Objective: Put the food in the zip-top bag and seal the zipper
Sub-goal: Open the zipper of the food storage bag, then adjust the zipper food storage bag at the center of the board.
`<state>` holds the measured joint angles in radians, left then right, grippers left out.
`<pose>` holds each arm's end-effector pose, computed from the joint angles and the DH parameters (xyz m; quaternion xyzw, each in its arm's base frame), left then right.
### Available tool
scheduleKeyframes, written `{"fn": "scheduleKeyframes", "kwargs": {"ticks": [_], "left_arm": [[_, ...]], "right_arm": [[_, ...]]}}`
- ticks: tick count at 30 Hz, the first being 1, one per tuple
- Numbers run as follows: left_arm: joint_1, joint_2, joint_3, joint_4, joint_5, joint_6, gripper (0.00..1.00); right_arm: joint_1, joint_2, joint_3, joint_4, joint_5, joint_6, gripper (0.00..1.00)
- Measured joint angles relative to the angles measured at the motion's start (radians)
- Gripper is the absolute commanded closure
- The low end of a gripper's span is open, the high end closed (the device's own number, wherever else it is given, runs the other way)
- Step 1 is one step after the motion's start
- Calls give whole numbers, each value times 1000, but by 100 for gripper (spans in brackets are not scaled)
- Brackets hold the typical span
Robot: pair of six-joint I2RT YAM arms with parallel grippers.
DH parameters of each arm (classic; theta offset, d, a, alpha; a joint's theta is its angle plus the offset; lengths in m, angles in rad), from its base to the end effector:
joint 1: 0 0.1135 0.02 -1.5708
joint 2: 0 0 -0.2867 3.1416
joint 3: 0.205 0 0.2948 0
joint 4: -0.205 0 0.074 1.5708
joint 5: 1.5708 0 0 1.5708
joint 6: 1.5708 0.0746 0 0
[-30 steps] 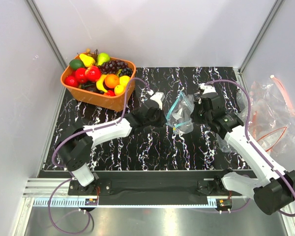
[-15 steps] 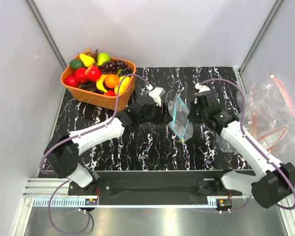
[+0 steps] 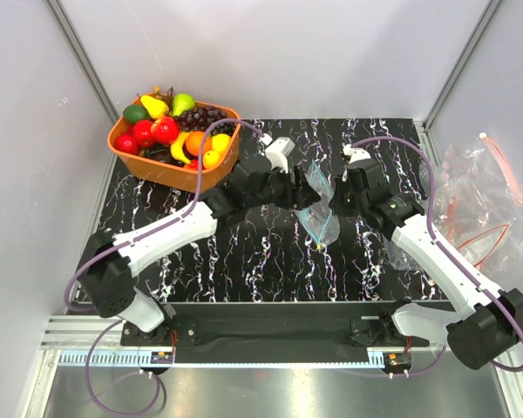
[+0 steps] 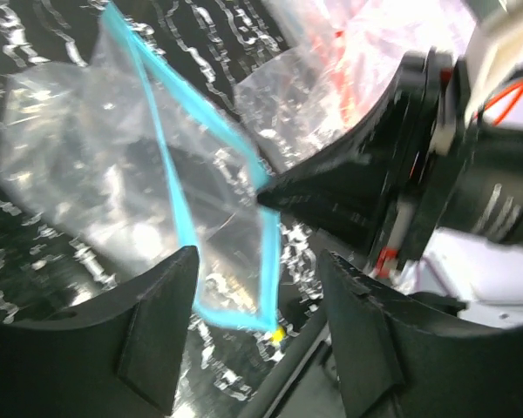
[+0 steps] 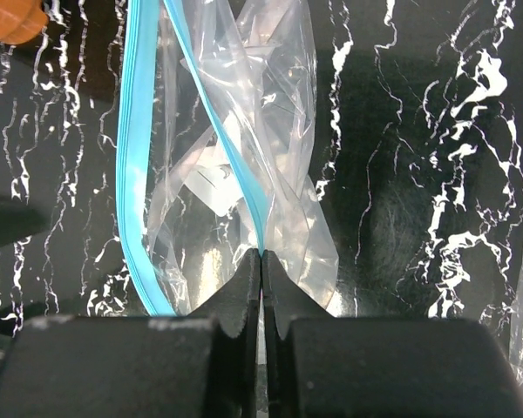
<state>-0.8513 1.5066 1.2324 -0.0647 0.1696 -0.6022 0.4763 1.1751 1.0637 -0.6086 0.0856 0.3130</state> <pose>0.2771 -0.3354 0.3302 0.1496 0.8009 -0.4342 0.3843 0.2824 0.1385 0.3078 -0.0566 0.9084 0.1225 0.3956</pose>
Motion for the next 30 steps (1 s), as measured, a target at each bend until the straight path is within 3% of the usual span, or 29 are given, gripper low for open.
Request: {"fn": "scheduleKeyframes", "kwargs": {"ticks": [8, 21, 25, 26, 29, 30], "left_arm": [[0, 135, 53, 58, 15, -121, 27], [2, 251, 130, 93, 13, -237, 32], [2, 285, 142, 105, 13, -259, 53], [2, 291, 143, 111, 13, -261, 65], [2, 304, 144, 122, 14, -269, 84], [3, 305, 144, 126, 14, -269, 88]], "right_arm": [[12, -42, -23, 44, -2, -3, 97], [23, -114, -87, 90, -27, -24, 98], [26, -122, -111, 115, -52, -29, 96], [27, -125, -118, 122, -54, -29, 92], [29, -137, -141, 138, -70, -29, 79], [29, -143, -148, 142, -79, -27, 67]]}}
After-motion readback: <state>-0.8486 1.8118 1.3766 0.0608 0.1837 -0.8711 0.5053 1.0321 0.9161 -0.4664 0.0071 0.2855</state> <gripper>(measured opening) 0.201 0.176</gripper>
